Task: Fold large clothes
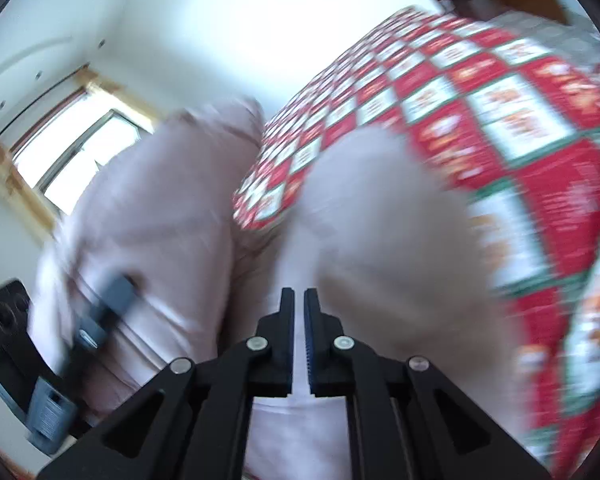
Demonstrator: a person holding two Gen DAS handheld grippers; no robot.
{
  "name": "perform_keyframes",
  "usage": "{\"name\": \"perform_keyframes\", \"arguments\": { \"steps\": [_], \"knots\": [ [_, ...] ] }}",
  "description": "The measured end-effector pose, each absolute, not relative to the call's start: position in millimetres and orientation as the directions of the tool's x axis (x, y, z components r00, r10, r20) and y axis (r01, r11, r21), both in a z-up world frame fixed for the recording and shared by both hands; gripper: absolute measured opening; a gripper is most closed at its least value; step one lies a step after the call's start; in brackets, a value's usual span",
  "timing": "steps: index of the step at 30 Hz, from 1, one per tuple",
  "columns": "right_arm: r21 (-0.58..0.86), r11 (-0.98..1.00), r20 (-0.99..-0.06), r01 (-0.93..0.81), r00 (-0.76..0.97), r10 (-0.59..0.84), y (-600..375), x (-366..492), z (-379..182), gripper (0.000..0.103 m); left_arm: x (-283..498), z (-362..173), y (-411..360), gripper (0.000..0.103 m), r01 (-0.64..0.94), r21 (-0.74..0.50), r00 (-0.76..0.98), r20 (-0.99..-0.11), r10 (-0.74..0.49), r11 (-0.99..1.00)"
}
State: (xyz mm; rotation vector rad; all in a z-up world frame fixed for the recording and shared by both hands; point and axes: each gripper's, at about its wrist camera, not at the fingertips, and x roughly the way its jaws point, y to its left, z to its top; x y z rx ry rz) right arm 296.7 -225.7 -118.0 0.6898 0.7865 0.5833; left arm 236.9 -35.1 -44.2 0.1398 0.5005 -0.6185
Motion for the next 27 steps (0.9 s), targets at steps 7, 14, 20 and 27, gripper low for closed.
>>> {"name": "perform_keyframes", "arguments": {
  "steps": [7,14,20,27],
  "knots": [
    [0.766,0.614,-0.387,-0.190,0.626,0.677,-267,302,-118,0.015,227,-108,-94,0.013,0.661,0.166,0.662,-0.588,-0.465,0.732],
    [0.738,0.650,-0.407,-0.180,0.650,0.642,-290,318,-107,0.026,229,-114,-88,0.013,0.679,0.113,0.629,-0.598,-0.496,0.725],
    [0.704,0.651,-0.409,-0.282,0.589,0.697,-266,323,-98,0.056,227,-124,-99,0.013,0.681,0.144,0.637,-0.600,-0.484,0.718],
    [0.506,0.797,-0.601,-0.329,0.528,0.600,-214,348,-120,0.015,198,-112,-78,0.044,0.693,0.176,0.647,-0.579,-0.496,0.699]
  ]
}}
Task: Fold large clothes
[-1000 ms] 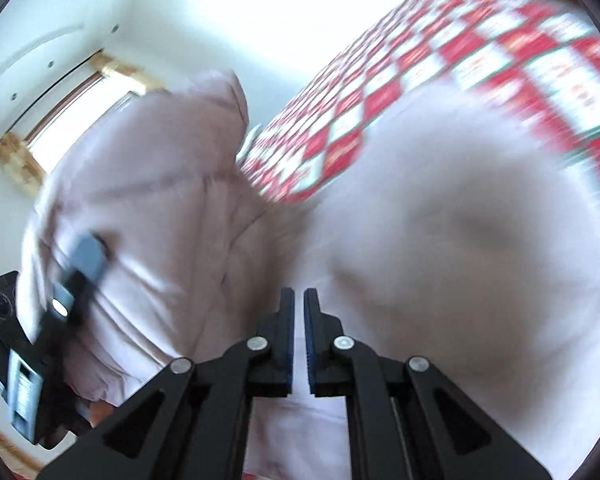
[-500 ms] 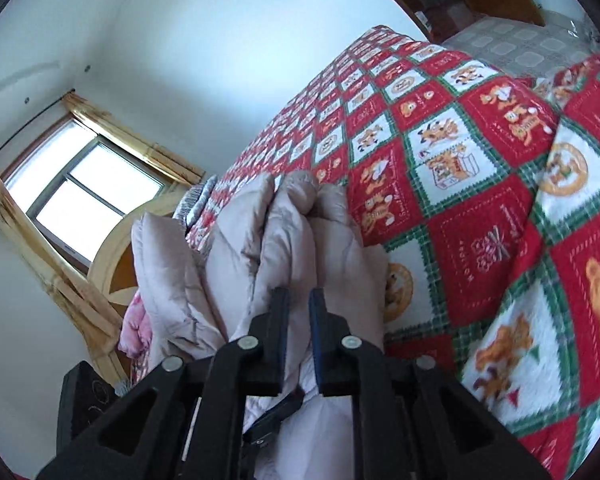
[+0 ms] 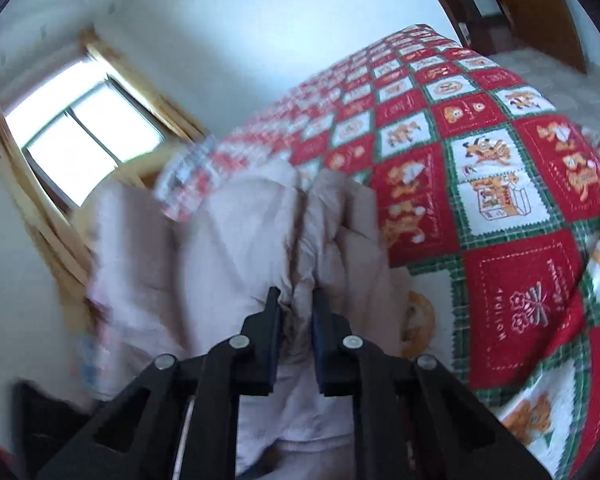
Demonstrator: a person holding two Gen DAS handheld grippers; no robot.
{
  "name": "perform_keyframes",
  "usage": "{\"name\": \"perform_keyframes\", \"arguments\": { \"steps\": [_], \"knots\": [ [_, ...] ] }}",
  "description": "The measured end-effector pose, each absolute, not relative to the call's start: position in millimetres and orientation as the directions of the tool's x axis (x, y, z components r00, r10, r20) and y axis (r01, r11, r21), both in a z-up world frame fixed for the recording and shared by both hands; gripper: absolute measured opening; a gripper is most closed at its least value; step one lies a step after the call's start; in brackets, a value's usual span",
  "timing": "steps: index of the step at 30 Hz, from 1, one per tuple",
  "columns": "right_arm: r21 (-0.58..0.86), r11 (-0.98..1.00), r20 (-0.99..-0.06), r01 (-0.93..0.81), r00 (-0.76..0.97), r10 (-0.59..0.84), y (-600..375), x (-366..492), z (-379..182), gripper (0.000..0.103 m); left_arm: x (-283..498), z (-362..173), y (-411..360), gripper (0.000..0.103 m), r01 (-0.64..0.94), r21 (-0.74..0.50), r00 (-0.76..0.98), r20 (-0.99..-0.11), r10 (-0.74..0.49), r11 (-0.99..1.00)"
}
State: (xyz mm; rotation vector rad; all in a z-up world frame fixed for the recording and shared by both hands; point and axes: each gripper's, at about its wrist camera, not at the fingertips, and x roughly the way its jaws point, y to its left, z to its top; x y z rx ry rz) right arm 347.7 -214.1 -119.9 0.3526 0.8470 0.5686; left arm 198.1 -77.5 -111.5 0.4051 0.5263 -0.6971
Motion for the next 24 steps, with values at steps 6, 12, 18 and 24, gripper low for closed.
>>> {"name": "perform_keyframes", "arguments": {
  "steps": [6,12,18,24],
  "knots": [
    [0.489,0.817,-0.636,-0.307,0.516,0.574,-205,353,-140,0.011,175,-88,-55,0.049,0.719,0.204,0.649,-0.538,-0.537,0.664],
    [0.508,0.816,-0.640,-0.277,0.513,0.572,-210,357,-154,0.010,155,-27,-4,0.073,0.719,0.060,0.655,-0.393,-0.646,0.693],
    [0.494,0.822,-0.643,-0.283,0.517,0.565,-207,352,-151,0.010,182,-7,98,0.073,0.494,-0.087,0.835,-0.231,-0.500,0.865],
    [0.492,0.822,-0.641,-0.287,0.519,0.566,-207,352,-152,0.010,282,-86,210,0.073,0.054,-0.494,0.869,-0.405,-0.284,0.868]
  ]
}}
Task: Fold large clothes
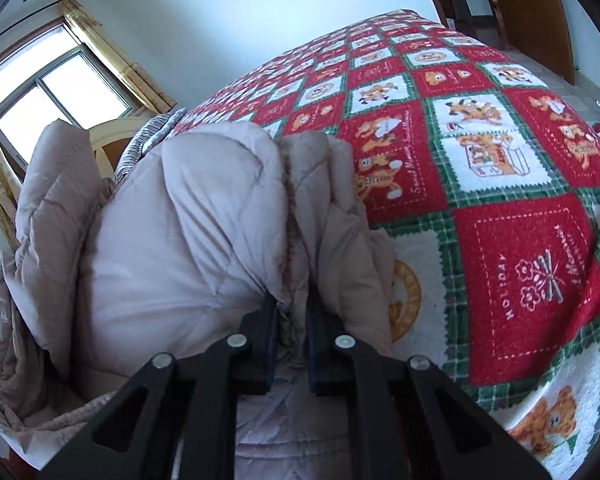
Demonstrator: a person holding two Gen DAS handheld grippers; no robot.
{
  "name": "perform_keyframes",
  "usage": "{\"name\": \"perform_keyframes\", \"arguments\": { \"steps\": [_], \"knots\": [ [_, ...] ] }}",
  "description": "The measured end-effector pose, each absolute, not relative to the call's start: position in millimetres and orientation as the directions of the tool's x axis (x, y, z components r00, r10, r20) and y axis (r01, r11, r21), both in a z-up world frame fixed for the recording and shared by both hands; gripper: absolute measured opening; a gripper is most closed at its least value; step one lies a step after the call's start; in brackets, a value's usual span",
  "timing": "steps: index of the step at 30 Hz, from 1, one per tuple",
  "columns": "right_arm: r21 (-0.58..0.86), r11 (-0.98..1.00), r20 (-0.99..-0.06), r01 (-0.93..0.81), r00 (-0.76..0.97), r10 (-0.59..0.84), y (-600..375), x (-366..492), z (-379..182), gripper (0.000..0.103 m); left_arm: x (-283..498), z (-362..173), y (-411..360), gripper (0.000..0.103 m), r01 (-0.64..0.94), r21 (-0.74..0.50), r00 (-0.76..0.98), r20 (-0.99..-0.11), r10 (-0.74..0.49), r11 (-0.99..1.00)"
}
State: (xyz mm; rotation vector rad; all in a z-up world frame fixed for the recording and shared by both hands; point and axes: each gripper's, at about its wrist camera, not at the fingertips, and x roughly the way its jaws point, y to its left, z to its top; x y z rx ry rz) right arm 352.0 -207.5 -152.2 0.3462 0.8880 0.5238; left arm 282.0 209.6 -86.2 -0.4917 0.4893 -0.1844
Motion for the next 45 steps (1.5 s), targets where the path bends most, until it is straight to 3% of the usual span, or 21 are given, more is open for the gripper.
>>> {"name": "perform_keyframes", "arguments": {
  "steps": [4,8,13,17,24,31,34,36,40,42,44,45],
  "knots": [
    [0.480,0.828,-0.650,-0.289,0.517,0.557,-206,352,-153,0.010,319,-125,199,0.073,0.041,-0.540,0.830,-0.450,-0.330,0.841],
    [0.475,0.830,-0.657,-0.291,0.510,0.555,-206,352,-155,0.010,331,-119,174,0.072,0.136,-0.601,0.833,-0.362,-0.419,0.788],
    [0.490,0.823,-0.660,-0.288,0.493,0.566,-207,355,-159,0.010,336,-72,109,0.072,0.293,-0.415,0.826,-0.343,-0.447,0.861],
    [0.519,0.808,-0.646,-0.278,0.492,0.584,-212,354,-164,0.010,335,-60,47,0.072,0.390,-0.213,0.810,-0.384,-0.444,0.896],
    [0.595,0.763,-0.608,-0.253,0.479,0.633,-225,353,-172,0.010,342,-65,-16,0.072,0.484,0.004,0.770,-0.478,-0.424,0.875],
    [0.708,0.691,-0.550,-0.144,0.502,0.668,-255,352,-176,0.010,358,-103,-27,0.073,0.455,0.091,0.745,-0.583,-0.324,0.886],
    [0.685,0.722,-0.569,-0.096,0.549,0.612,-278,340,-156,0.019,353,-107,-40,0.073,0.448,0.185,0.755,-0.603,-0.259,0.875],
    [0.606,0.788,-0.585,-0.109,0.610,0.534,-289,324,-129,0.031,352,-110,-45,0.073,0.444,0.213,0.758,-0.607,-0.238,0.870],
    [0.540,0.814,-0.525,-0.213,0.671,0.524,-298,303,-73,0.044,347,-112,-49,0.073,0.433,0.259,0.774,-0.599,-0.208,0.864],
    [0.557,0.779,-0.477,-0.287,0.658,0.583,-289,303,-52,0.064,345,-115,-56,0.073,0.419,0.309,0.788,-0.591,-0.173,0.854],
    [0.529,0.771,-0.482,-0.355,0.622,0.618,-267,310,-41,0.066,346,-117,-61,0.073,0.410,0.343,0.798,-0.583,-0.151,0.845],
    [0.472,0.804,-0.525,-0.362,0.617,0.586,-252,314,-41,0.063,345,-117,-60,0.073,0.408,0.344,0.800,-0.582,-0.150,0.846]
  ]
}}
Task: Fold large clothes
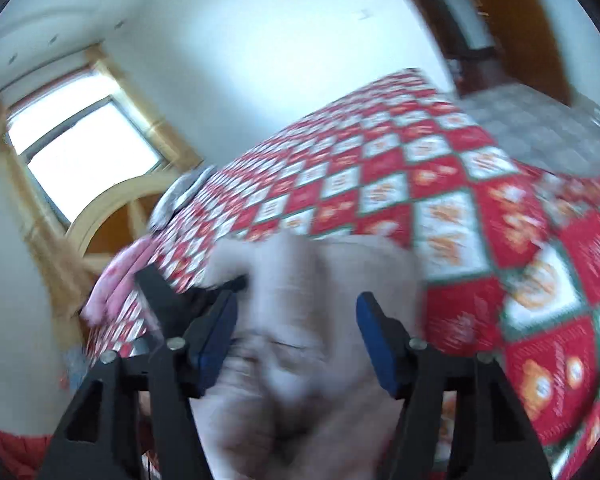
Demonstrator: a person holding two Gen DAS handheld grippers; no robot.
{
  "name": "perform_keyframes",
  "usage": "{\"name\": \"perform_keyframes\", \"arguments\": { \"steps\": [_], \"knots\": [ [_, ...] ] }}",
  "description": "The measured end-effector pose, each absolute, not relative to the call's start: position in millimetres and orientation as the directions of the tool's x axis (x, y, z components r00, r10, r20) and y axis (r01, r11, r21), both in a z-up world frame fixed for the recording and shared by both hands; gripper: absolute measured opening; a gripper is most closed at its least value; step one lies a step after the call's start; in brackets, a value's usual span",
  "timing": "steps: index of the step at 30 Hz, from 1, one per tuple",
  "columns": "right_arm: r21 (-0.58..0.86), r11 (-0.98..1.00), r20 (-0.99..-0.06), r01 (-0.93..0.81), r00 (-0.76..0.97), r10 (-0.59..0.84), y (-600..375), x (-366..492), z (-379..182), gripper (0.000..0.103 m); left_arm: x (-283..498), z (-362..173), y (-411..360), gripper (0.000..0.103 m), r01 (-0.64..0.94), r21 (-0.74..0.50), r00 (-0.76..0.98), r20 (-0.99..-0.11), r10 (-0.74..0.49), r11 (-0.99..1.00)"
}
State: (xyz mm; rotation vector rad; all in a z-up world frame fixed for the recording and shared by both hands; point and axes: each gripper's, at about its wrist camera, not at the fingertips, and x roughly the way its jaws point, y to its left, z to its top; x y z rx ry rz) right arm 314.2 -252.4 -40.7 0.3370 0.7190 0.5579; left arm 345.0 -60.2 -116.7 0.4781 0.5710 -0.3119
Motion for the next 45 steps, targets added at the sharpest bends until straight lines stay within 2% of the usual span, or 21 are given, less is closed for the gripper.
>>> {"name": "perform_keyframes", "arguments": {
  "steps": [1,3,6,10,13,17,20,22,24,27,29,31,32,34,35,36,37,38,39,43,45],
  "knots": [
    [0.394,0.851,-0.593,-0.346,0.612,0.523,-237,323,-46,0.057,345,-116,-59,0.073,0.409,0.335,0.797,-0.583,-0.154,0.849],
    [0.397,0.849,-0.640,-0.350,0.558,0.529,-222,326,-64,0.017,344,-116,-55,0.073,0.409,0.316,0.793,-0.588,-0.162,0.856],
    [0.424,0.838,-0.653,-0.344,0.525,0.546,-226,324,-86,0.017,345,-115,-53,0.073,0.412,0.301,0.790,-0.589,-0.172,0.860],
    [0.382,0.881,-0.692,-0.278,0.546,0.472,-232,313,-109,0.014,347,-113,-48,0.074,0.424,0.258,0.782,-0.589,-0.207,0.868],
    [0.429,0.879,-0.685,-0.207,0.560,0.466,-232,307,-128,0.008,352,-108,-29,0.074,0.435,0.136,0.766,-0.576,-0.286,0.890],
    [0.356,0.914,-0.678,-0.198,0.619,0.398,-215,296,-143,0.004,358,-96,3,0.074,0.444,-0.076,0.717,-0.568,-0.405,0.893],
    [0.450,0.873,-0.648,-0.189,0.603,0.465,-228,299,-153,0.002,361,-73,32,0.074,0.405,-0.296,0.665,-0.554,-0.500,0.865],
    [0.467,0.865,-0.643,-0.183,0.601,0.474,-227,302,-152,0.002,357,-56,33,0.074,0.397,-0.356,0.666,-0.522,-0.533,0.846],
    [0.464,0.868,-0.645,-0.176,0.605,0.467,-226,301,-149,0.003,351,-49,15,0.074,0.414,-0.330,0.658,-0.535,-0.530,0.848],
    [0.480,0.859,-0.627,-0.179,0.615,0.478,-228,298,-145,0.005,349,-70,-32,0.074,0.440,-0.255,0.604,-0.625,-0.494,0.861],
    [0.503,0.845,-0.611,-0.180,0.617,0.496,-239,294,-135,0.009,341,-88,-60,0.075,0.431,-0.072,0.662,-0.652,-0.370,0.899],
    [0.542,0.821,-0.548,-0.177,0.667,0.506,-261,283,-114,0.009,335,-92,-67,0.077,0.443,-0.015,0.686,-0.637,-0.350,0.896],
    [0.543,0.823,-0.507,-0.169,0.716,0.481,-276,278,-100,0.010,336,-93,-67,0.078,0.449,-0.022,0.682,-0.637,-0.359,0.893],
    [0.512,0.849,-0.500,-0.131,0.758,0.418,-292,281,-86,0.020,339,-95,-63,0.078,0.458,-0.055,0.669,-0.636,-0.385,0.887],
    [0.486,0.868,-0.530,-0.105,0.754,0.388,-295,289,-85,0.030,339,-96,-60,0.078,0.461,-0.066,0.665,-0.634,-0.394,0.885],
    [0.445,0.893,-0.599,-0.066,0.719,0.352,-295,302,-89,0.031,340,-96,-59,0.078,0.465,-0.075,0.663,-0.630,-0.403,0.882],
    [0.420,0.906,-0.654,-0.041,0.679,0.334,-292,315,-99,0.031,339,-97,-58,0.078,0.469,-0.075,0.666,-0.625,-0.408,0.880],
    [0.439,0.897,-0.677,-0.051,0.638,0.368,-286,326,-111,0.026,337,-97,-56,0.078,0.475,-0.073,0.668,-0.619,-0.413,0.877],
    [0.471,0.879,-0.681,-0.069,0.604,0.413,-279,333,-120,0.015,335,-97,-55,0.078,0.482,-0.074,0.669,-0.613,-0.421,0.873],
    [0.441,0.873,-0.677,-0.206,0.562,0.475,-234,340,-130,0.015,329,-93,-37,0.079,0.493,-0.144,0.672,-0.564,-0.481,0.858],
    [0.502,0.828,-0.649,-0.250,0.524,0.551,-226,346,-137,0.015,327,-87,-25,0.079,0.510,-0.208,0.666,-0.518,-0.537,0.834]
  ]
}}
